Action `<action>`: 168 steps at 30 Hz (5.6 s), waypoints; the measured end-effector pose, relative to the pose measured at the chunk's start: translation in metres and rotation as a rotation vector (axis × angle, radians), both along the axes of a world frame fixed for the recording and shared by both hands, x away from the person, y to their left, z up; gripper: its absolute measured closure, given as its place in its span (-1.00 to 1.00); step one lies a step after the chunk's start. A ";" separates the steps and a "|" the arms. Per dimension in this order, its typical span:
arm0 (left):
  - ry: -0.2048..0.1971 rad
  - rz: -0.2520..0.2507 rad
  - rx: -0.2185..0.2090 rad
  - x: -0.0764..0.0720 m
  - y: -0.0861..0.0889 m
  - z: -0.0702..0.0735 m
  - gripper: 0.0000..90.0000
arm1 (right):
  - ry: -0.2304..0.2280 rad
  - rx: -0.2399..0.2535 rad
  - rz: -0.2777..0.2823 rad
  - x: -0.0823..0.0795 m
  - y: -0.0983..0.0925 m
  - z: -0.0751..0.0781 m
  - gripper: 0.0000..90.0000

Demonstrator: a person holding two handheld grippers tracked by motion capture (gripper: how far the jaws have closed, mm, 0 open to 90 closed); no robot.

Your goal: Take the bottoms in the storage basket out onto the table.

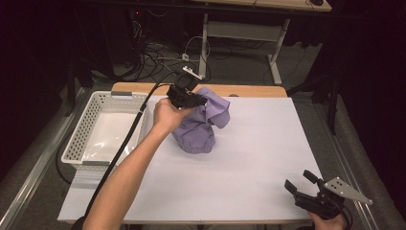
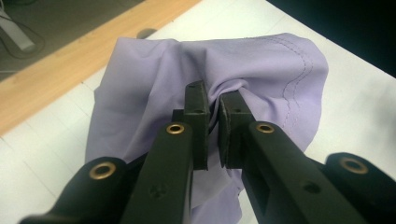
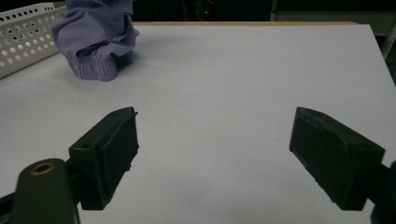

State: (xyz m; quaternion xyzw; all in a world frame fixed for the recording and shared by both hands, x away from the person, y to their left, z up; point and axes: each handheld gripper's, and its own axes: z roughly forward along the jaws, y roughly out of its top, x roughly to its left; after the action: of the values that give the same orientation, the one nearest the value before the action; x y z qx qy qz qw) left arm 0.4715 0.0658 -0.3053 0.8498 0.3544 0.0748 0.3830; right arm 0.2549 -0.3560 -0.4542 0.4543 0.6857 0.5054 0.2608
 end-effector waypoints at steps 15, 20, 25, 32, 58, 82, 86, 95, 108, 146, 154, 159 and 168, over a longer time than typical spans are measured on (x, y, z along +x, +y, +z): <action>0.058 0.010 0.007 0.006 0.003 -0.030 0.82 | -0.001 0.010 0.002 0.000 -0.001 0.000 -0.64; 0.081 0.015 0.010 0.007 0.001 -0.043 0.82 | -0.002 0.008 0.004 0.000 -0.001 0.000 -0.64; 0.092 0.021 0.028 0.009 0.001 -0.053 0.81 | 0.000 0.016 -0.004 0.000 -0.002 0.000 -0.64; 0.127 0.025 0.051 0.010 -0.001 -0.075 0.81 | -0.002 0.004 0.004 0.000 0.000 0.000 -0.64; 0.137 0.047 0.042 0.017 -0.012 -0.099 0.19 | 0.002 0.012 0.008 0.000 -0.001 0.000 -0.63; 0.074 0.077 -0.002 0.007 0.011 -0.066 -0.08 | 0.001 0.020 0.006 0.000 -0.002 0.000 -0.63; 0.066 0.082 -0.009 0.006 0.014 -0.063 -0.08 | 0.003 0.019 0.007 0.001 -0.002 0.000 -0.63; 0.058 0.090 -0.016 0.005 0.021 -0.057 -0.08 | 0.004 0.021 0.009 0.001 -0.002 -0.001 -0.63; 0.041 0.109 -0.025 -0.003 0.038 -0.051 -0.08 | 0.006 0.019 0.011 0.001 -0.002 -0.001 -0.63; -0.022 0.184 -0.081 -0.036 0.097 -0.037 -0.08 | 0.012 0.025 -0.006 0.001 -0.001 -0.001 -0.63; -0.039 0.193 -0.073 -0.041 0.106 -0.035 -0.11 | 0.012 0.026 -0.006 0.001 -0.001 -0.001 -0.63; -0.046 0.197 -0.074 -0.045 0.110 -0.036 -0.11 | 0.012 0.029 -0.007 0.001 -0.002 -0.001 -0.63; -0.056 0.206 -0.083 -0.052 0.119 -0.036 -0.14 | 0.012 0.032 -0.010 0.001 -0.002 -0.001 -0.63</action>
State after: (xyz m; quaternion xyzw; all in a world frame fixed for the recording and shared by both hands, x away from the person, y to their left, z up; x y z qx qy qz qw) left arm 0.4198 0.1849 -0.3411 0.7899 0.4315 0.1228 0.4181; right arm 0.2562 -0.3582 -0.4548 0.4648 0.6770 0.5121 0.2518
